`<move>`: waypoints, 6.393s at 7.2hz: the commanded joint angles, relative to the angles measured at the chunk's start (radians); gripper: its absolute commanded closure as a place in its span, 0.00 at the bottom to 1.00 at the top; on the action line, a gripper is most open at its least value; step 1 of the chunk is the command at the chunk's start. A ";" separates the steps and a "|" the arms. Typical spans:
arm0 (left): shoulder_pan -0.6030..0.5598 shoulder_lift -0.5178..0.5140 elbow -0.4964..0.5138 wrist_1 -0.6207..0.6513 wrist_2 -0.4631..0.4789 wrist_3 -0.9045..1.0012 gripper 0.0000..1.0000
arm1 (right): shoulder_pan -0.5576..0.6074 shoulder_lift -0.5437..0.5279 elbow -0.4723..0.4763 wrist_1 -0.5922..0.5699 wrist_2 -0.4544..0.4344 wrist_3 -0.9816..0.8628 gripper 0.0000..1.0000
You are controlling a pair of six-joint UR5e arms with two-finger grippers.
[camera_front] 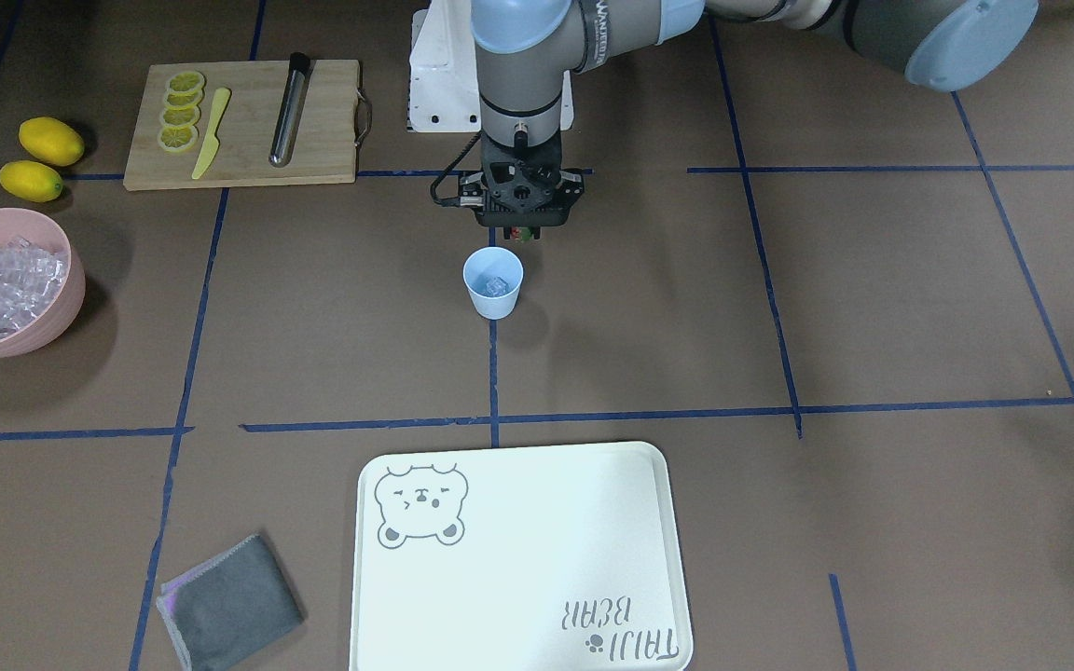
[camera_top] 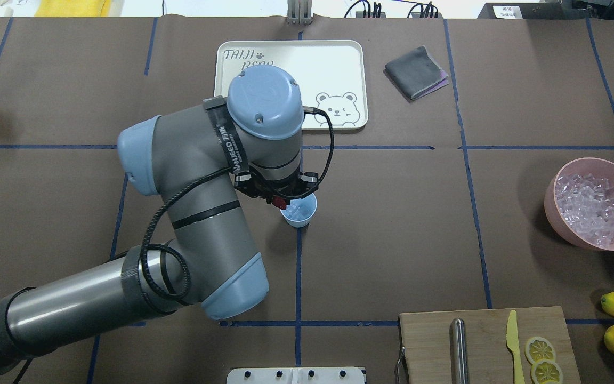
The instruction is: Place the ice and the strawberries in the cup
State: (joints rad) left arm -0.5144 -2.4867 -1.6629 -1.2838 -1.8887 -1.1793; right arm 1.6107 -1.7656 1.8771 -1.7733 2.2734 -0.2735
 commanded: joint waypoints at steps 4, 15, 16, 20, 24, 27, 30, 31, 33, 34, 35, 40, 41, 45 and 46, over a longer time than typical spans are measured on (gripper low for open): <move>0.025 -0.037 0.080 -0.069 0.026 -0.040 0.75 | 0.000 0.000 -0.003 0.000 0.000 -0.003 0.00; -0.094 0.336 -0.290 -0.051 -0.037 0.308 0.00 | 0.000 0.002 -0.006 0.000 0.000 -0.003 0.00; -0.154 0.401 -0.343 -0.051 -0.090 0.414 0.00 | 0.000 0.000 -0.006 0.000 0.000 -0.003 0.00; -0.552 0.768 -0.413 -0.065 -0.356 1.038 0.00 | 0.002 -0.006 -0.004 0.000 0.000 -0.004 0.00; -0.921 0.900 -0.151 -0.066 -0.545 1.440 0.00 | 0.014 -0.006 -0.004 0.002 -0.002 -0.007 0.00; -1.027 0.971 -0.019 -0.068 -0.543 1.435 0.00 | 0.014 -0.006 -0.003 0.002 -0.002 -0.006 0.00; -1.049 0.982 -0.011 -0.121 -0.538 1.434 0.00 | 0.014 -0.003 -0.001 0.002 0.000 -0.004 0.00; -1.075 0.982 -0.009 -0.161 -0.536 1.428 0.00 | 0.014 -0.002 -0.001 0.002 0.000 -0.004 0.00; -1.098 0.963 -0.018 -0.161 -0.533 1.431 0.00 | 0.014 0.002 -0.001 0.002 -0.002 -0.003 0.00; -1.101 0.976 -0.018 -0.161 -0.509 1.432 0.00 | 0.014 0.002 -0.001 0.002 -0.002 -0.003 0.00; -1.099 0.971 -0.021 -0.161 -0.478 1.434 0.00 | 0.014 0.002 0.000 0.002 0.000 -0.001 0.00; -1.101 0.980 -0.020 -0.161 -0.477 1.437 0.00 | 0.014 0.003 0.000 0.002 0.002 0.005 0.00; -1.101 0.980 -0.021 -0.161 -0.477 1.435 0.00 | 0.014 0.003 -0.003 0.000 0.002 0.005 0.00; -1.102 0.982 -0.020 -0.161 -0.475 1.435 0.00 | 0.014 0.005 -0.001 0.000 0.011 0.008 0.00; -1.102 0.980 -0.020 -0.161 -0.475 1.434 0.00 | 0.014 0.005 -0.004 0.000 0.034 0.008 0.00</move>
State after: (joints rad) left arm -1.6168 -1.5051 -1.6832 -1.4450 -2.3639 0.2558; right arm 1.6244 -1.7613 1.8754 -1.7732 2.2870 -0.2661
